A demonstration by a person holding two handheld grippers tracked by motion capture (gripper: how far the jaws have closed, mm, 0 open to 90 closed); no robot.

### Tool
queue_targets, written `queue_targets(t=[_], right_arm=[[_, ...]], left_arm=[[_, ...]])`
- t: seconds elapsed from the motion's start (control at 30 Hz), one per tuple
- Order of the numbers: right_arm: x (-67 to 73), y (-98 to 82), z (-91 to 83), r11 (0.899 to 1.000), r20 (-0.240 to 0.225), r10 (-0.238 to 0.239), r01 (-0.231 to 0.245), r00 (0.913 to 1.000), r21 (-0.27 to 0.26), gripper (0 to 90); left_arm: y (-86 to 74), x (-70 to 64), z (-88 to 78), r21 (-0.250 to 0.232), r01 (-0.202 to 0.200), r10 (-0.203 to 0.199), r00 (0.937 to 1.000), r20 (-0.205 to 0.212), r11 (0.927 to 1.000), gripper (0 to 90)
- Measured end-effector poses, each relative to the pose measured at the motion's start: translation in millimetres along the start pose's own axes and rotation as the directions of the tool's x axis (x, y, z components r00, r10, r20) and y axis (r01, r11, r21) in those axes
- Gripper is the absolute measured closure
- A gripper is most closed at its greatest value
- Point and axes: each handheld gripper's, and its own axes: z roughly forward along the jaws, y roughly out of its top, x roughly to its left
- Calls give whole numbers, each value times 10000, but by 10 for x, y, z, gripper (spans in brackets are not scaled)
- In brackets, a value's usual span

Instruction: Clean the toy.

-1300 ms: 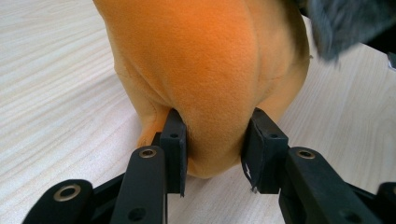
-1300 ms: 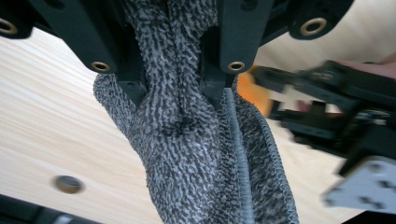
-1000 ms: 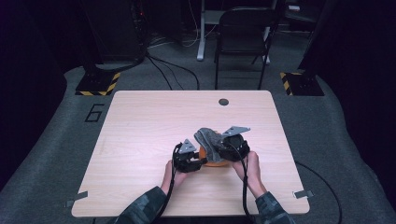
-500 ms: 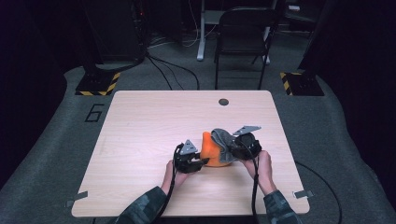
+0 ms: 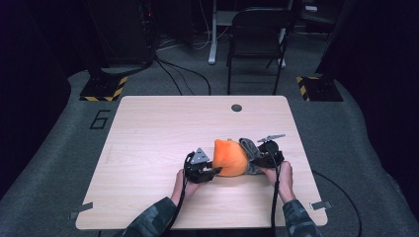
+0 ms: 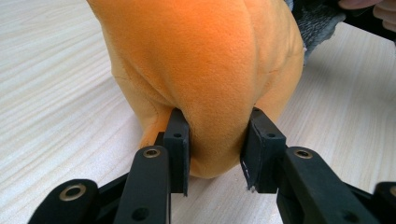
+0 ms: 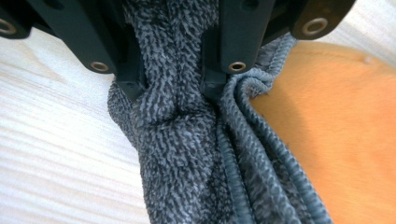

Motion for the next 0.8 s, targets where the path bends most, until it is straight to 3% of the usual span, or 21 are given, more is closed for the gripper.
queue_targets(t=[0.13,0.27,0.37,0.5,0.57,0.63,0.73,0.8], right_arm=[[-19,-71,168,9967,511,-131,89,9986,813,693],[-66,-84,204,9966,206,0,-17,9998,827,695],[-112,-85,150,9972,271,100,-120,9996,743,700],[-181,-16,-135,9993,229,302,-297,9993,-223,704],[-163,49,-351,9952,61,427,-420,9991,-884,705],[-99,120,-545,9886,-173,187,-210,9997,-1489,705],[153,220,-708,9802,-474,-414,313,9980,-1953,705],[352,258,-682,9785,-525,-951,836,9941,-1886,706]], left_arm=[[-2,3,1,32,-21,21,10000,-20,10000,656],[-5,14,1,0,-8,8,10000,21,10000,655],[-4,9,-2,-36,-76,76,10000,4,10000,655],[-10,16,-7,-41,91,-91,9999,81,10000,653],[-6,18,-5,-57,11,-11,10000,24,10000,652],[-6,16,-7,-48,11,-11,10000,11,10000,652],[-6,13,-7,-49,9,-9,10000,0,10000,651],[-7,10,-4,-72,2,-2,10000,-21,10000,650]])
